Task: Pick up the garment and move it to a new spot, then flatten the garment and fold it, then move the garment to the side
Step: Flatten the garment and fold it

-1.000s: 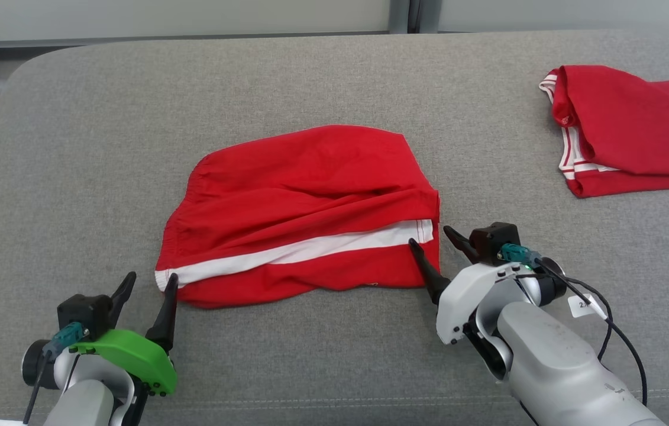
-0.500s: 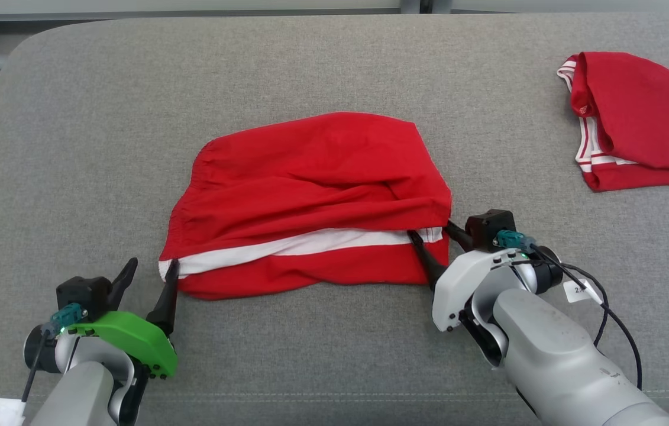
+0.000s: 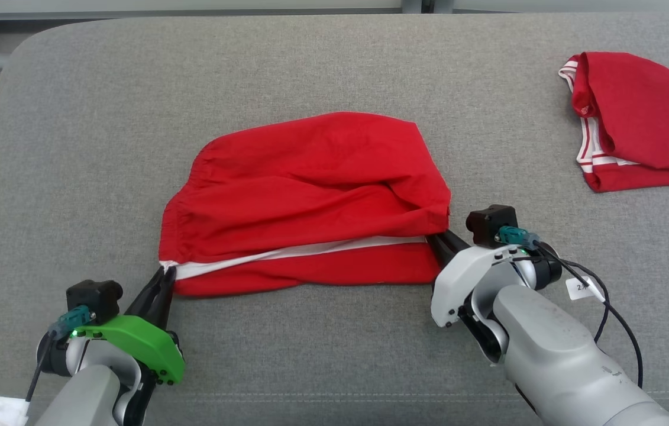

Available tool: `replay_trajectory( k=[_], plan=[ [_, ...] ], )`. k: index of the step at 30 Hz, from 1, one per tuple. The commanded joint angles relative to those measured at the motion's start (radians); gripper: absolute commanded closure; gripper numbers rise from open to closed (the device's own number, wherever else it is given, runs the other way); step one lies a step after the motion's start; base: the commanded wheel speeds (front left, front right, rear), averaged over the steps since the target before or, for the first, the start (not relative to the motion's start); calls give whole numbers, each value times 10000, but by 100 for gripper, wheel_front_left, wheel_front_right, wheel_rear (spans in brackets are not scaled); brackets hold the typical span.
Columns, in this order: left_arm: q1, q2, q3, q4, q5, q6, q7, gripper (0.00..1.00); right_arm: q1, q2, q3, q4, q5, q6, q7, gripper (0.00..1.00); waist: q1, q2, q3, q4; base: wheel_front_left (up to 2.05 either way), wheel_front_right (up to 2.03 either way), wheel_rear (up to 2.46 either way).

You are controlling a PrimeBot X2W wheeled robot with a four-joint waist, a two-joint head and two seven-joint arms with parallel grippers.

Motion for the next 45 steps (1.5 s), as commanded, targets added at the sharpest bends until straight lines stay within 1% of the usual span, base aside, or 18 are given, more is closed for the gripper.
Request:
replay_trajectory(
  k=[1,6,9,12,17,20,23,27,29,31,34,38,40,41,44,45],
  plan=[
    [-137,138,103,-78,60,-16,-2,100,104,-52,-43,-118,76,-5,-41,100,0,0,-38,4,0,0,0],
    [216,90,428,-645,440,-8,-2,100,376,-73,82,-345,230,-5,-41,100,0,0,-187,14,0,0,0],
    [414,67,618,-1056,754,-8,-2,100,481,-146,249,-708,553,-5,-39,100,0,0,-286,23,0,0,0],
    [670,65,899,-1531,1143,-10,-2,100,617,-424,513,-1206,870,-5,-41,100,0,0,-405,32,0,0,0],
    [1195,296,1555,-2562,1931,-8,-2,100,894,-1059,985,-2257,1487,-5,-38,100,0,0,-707,10,0,0,0],
    [1294,451,1678,-2997,2263,-8,-2,100,966,-1315,1384,-2737,2028,-5,-26,100,0,0,-824,-28,0,0,0],
    [1125,659,1553,-3310,2516,-8,-2,100,720,-1635,1767,-3200,2605,-5,152,100,0,0,-896,-95,0,0,0],
    [366,1198,1088,-3573,2674,-7,113,100,163,-1943,2136,-3829,3391,-4,432,100,0,0,-822,-228,0,0,0],
    [-125,1423,818,-3764,2536,-7,273,100,-225,-2124,2258,-4037,3688,-5,584,100,0,0,-710,-296,0,0,0],
    [-770,1812,542,-3955,2566,-7,479,100,-706,-2255,2389,-4170,3963,-4,710,100,0,0,-547,-372,0,0,0],
    [-1805,2174,157,-4230,2165,-7,782,100,-1530,-2376,2483,-4283,4452,-4,1005,100,0,0,-245,-464,0,0,0],
    [-3444,2712,-404,-4244,1596,-7,1196,100,-2867,-2394,2589,-4015,4992,-4,1488,100,0,0,352,-601,0,0,0],
    [-4287,2868,-697,-4084,1299,-7,1296,100,-3560,-2301,2553,-3804,5349,-4,1727,100,0,0,646,-650,0,0,0],
    [-4287,2868,-697,-4084,1299,-7,1296,100,-3560,-2301,2553,-3804,5349,-4,1727,100,0,0,646,-650,0,0,0],
    [-5578,3091,-1059,-3734,711,-6,1416,100,-4723,-2170,2428,-3400,5845,-4,2060,100,0,0,1141,-732,0,0,0],
    [-6007,3237,-1263,-3599,676,-6,1488,100,-5115,-2091,2358,-3232,6008,-4,2144,100,0,0,1310,-767,0,0,0]
  ],
)
